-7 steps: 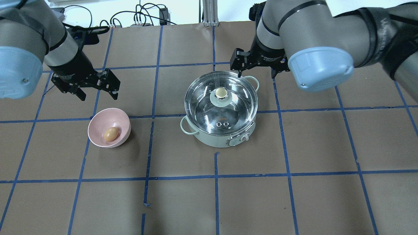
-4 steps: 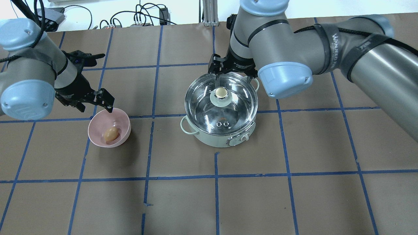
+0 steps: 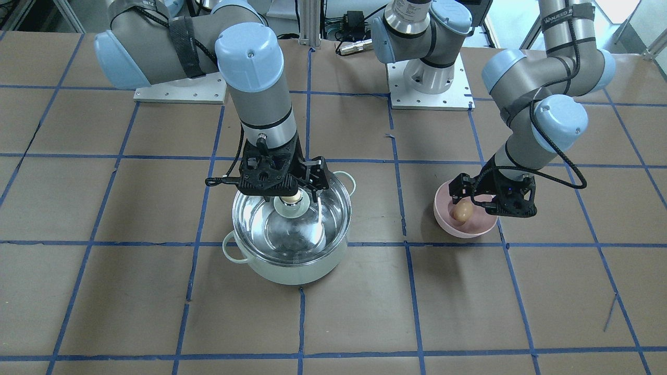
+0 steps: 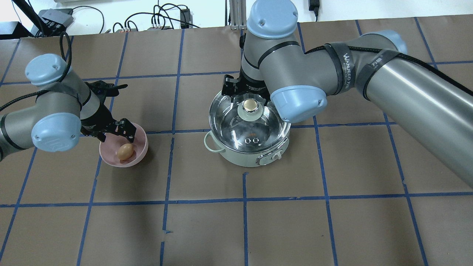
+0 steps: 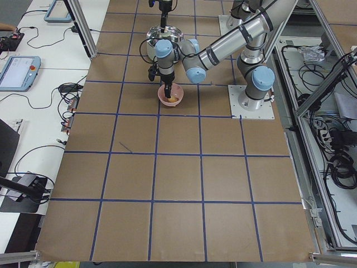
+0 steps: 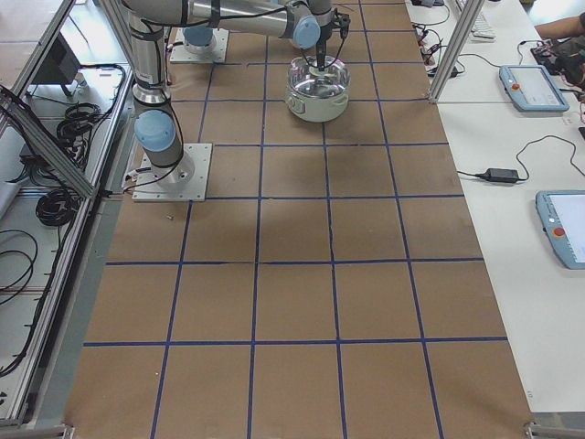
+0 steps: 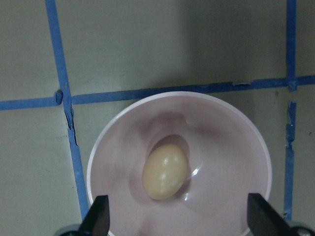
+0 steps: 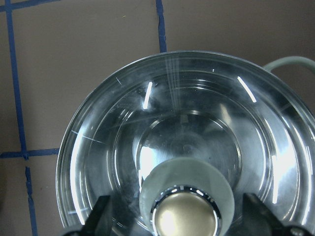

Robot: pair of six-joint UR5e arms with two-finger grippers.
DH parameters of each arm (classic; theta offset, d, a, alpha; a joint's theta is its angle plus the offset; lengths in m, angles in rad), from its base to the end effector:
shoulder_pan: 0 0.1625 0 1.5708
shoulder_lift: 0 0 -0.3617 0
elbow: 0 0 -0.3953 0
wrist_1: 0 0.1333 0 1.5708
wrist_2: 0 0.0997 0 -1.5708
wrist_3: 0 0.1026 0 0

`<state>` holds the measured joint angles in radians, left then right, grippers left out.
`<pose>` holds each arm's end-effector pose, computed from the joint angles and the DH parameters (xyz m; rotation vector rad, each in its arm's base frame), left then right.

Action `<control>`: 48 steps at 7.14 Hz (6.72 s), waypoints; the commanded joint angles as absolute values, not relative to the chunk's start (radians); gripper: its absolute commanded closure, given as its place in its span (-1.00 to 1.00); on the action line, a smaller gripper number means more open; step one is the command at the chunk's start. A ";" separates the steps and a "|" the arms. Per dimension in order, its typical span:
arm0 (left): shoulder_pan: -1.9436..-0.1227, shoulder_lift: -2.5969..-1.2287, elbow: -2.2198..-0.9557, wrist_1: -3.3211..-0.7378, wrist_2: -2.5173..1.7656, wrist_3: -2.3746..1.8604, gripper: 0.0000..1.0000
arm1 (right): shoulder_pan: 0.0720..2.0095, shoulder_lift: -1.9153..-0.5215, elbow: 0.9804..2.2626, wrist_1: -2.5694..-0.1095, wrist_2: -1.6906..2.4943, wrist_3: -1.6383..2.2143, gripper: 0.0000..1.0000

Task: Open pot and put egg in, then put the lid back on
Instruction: 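Lift the glass lid off with the right gripper while the left grasps the egg, then lift the egg from the pink bowl with the left gripper toward the pot, then lower the egg into the pot with the left gripper, then open the left gripper to release the egg and raise it away, then carry the glass lid back over the pot with the right gripper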

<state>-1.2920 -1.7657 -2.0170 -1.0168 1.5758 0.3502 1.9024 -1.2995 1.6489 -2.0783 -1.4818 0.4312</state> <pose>0.0037 -0.4954 0.1700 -0.1116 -3.1146 -0.1316 0.3244 -0.5048 0.2904 0.1386 2.9924 -0.1706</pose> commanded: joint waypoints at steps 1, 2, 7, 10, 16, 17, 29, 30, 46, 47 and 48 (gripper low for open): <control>-1.290 -1.807 -2.022 -0.997 1.575 0.350 -0.96 | 1.904 -1.295 1.649 -2.077 -1.482 0.433 0.07; -1.292 -1.830 -2.022 -0.988 1.571 0.348 -0.94 | 1.904 -1.295 1.649 -2.077 -1.482 0.430 0.29; -1.295 -1.848 -2.023 -0.983 1.580 0.341 -0.90 | 1.785 -1.441 1.598 -1.837 -1.496 0.242 0.51; -1.296 -1.853 -2.037 -0.983 1.572 0.341 -0.59 | 1.616 -1.569 1.598 -1.646 -1.496 0.004 0.53; -1.296 -1.852 -2.045 -0.985 1.580 0.345 0.70 | 1.528 -1.574 1.605 -1.585 -1.506 -0.107 0.56; -1.295 -1.852 -2.043 -0.985 1.578 0.345 0.80 | 1.528 -1.578 1.606 -1.585 -1.508 -0.107 0.56; -1.977 -1.972 -1.490 -1.143 1.569 -0.338 0.79 | 1.428 -1.580 1.612 -1.571 -1.511 -0.232 0.58; -2.020 -2.030 -1.483 -1.079 1.566 -0.333 0.79 | 1.428 -1.580 1.612 -1.571 -1.511 -0.232 0.58; -1.662 -1.569 -1.575 -1.490 1.580 0.025 -1.00 | 1.717 -1.479 1.615 -1.780 -1.456 0.142 0.57; -1.620 -1.568 -1.577 -1.486 1.577 0.140 -1.00 | 1.780 -1.456 1.615 -1.831 -1.456 0.219 0.57; -1.605 -1.557 -1.575 -1.485 1.583 0.167 -1.00 | 1.807 -1.439 1.615 -1.850 -1.454 0.277 0.57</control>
